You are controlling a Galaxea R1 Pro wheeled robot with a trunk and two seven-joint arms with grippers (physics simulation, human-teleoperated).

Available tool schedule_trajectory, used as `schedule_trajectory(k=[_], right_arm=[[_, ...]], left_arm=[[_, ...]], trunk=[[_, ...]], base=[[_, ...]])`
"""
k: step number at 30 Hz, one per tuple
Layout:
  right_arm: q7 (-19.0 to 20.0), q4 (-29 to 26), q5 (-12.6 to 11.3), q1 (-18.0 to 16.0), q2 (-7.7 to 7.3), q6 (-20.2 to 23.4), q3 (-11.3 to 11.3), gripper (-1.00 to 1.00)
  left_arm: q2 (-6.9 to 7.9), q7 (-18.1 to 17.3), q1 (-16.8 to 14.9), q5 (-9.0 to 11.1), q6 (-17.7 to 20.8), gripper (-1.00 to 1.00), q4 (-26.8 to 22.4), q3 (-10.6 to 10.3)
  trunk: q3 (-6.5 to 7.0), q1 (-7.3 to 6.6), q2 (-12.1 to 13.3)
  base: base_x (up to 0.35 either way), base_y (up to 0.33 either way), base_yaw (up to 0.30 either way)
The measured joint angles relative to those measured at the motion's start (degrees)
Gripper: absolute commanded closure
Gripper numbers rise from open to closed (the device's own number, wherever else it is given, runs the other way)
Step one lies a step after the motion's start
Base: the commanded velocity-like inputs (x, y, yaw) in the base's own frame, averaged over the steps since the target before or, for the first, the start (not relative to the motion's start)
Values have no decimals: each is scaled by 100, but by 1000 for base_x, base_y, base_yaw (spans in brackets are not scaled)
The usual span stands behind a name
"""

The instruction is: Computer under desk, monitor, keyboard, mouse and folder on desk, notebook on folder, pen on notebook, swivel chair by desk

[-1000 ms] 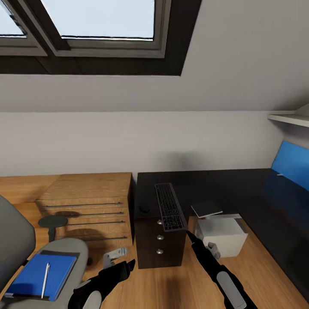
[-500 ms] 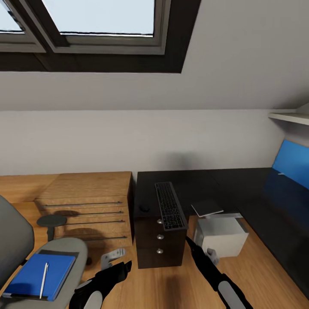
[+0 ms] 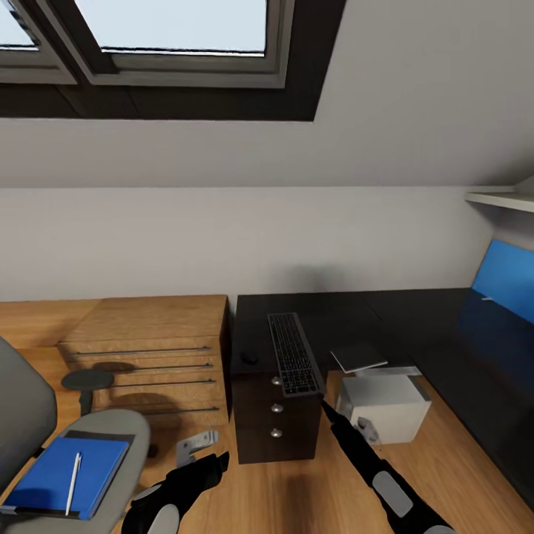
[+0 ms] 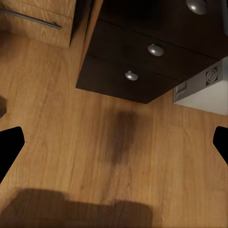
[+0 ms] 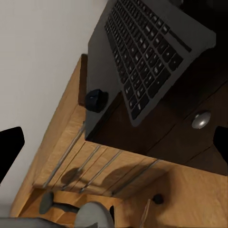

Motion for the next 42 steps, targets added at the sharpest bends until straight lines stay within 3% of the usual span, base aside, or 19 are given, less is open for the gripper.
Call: schedule_trajectory(k=[2,7,14,21,42], right_arm=[[-130,132,7,-256,86,-39,0,-100],[-218,371,-21,-618,140,-10,-26,-100],[-145,503,-43,-677,124,340,-69,-100],[-142,658,-320,-682,117,460,-78,-100],[-222,664,-361,-682,159,495,-79,-100]], left_arm=[[0,1,0,0,-1,-100,0,-6],[0,1,0,-1,-2,-100,-4,-6],[0,1,-1,0,-9,-100,-17,-9],[0,1,-3,0,-10,-100,-18,-100],[0,1,-3,0,-10,-100,-6,-131]], trunk=[[-36,44,-80],[-126,154,-281],[-252,308,-562],[-378,462,-843],[-738,902,-1648]], base=[[0,0,0],[0,0,0],[0,0,0],[0,0,0],[0,0,0]])
